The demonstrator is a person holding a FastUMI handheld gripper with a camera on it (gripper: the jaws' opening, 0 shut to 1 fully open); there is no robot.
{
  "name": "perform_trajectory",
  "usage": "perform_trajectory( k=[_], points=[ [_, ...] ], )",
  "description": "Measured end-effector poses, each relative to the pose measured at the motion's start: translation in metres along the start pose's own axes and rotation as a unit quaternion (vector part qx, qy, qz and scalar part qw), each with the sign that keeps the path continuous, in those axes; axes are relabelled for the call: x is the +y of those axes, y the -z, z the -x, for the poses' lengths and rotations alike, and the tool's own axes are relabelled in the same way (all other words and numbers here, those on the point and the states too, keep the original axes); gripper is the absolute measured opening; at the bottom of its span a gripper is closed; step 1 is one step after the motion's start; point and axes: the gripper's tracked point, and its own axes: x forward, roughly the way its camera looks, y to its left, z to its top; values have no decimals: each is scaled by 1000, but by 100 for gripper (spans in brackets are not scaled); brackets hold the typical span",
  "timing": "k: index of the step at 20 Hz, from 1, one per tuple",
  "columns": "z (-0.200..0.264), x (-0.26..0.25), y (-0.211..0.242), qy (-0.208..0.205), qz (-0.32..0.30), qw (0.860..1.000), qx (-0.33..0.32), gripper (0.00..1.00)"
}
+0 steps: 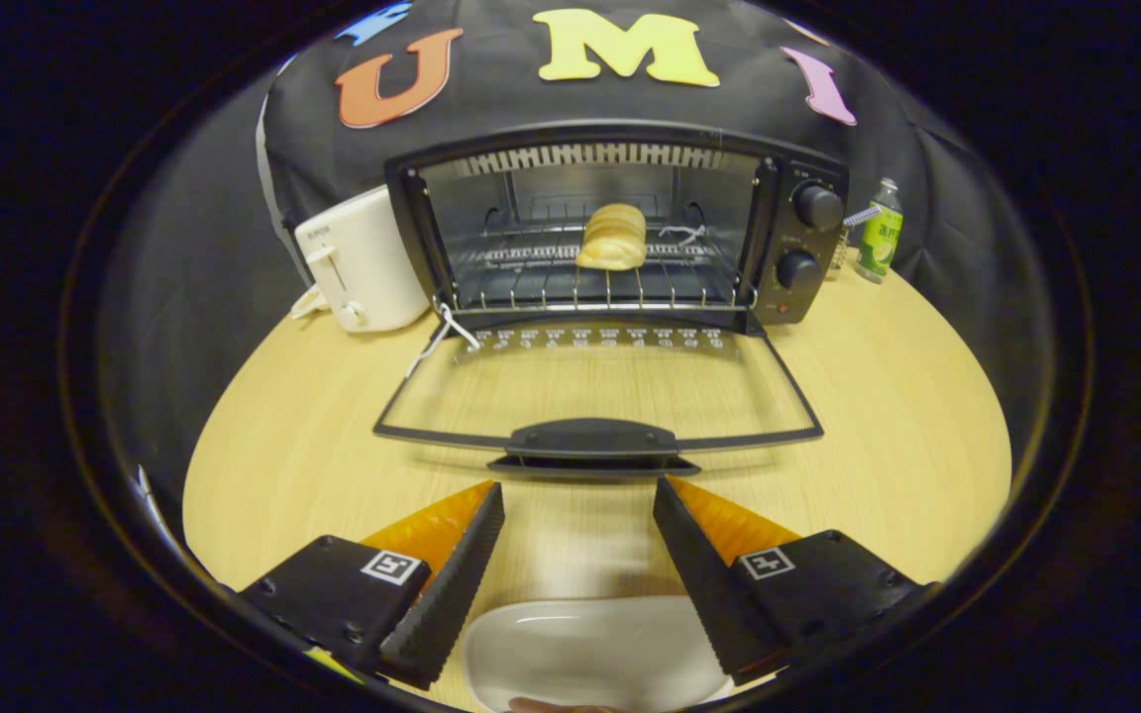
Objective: Open the toaster oven, put the food inside, and close the toaster oven door.
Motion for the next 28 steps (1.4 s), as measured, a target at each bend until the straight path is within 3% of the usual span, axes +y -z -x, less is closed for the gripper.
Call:
perform_trajectory(
  k=[8,21,28],
  points=[
    [-13,-4,-5,33,-6,999,-14,100],
    [1,-2,-17,32,-12,998,-47,100],
    [27,2,-54,31,-25,991,-125,100]
  ],
)
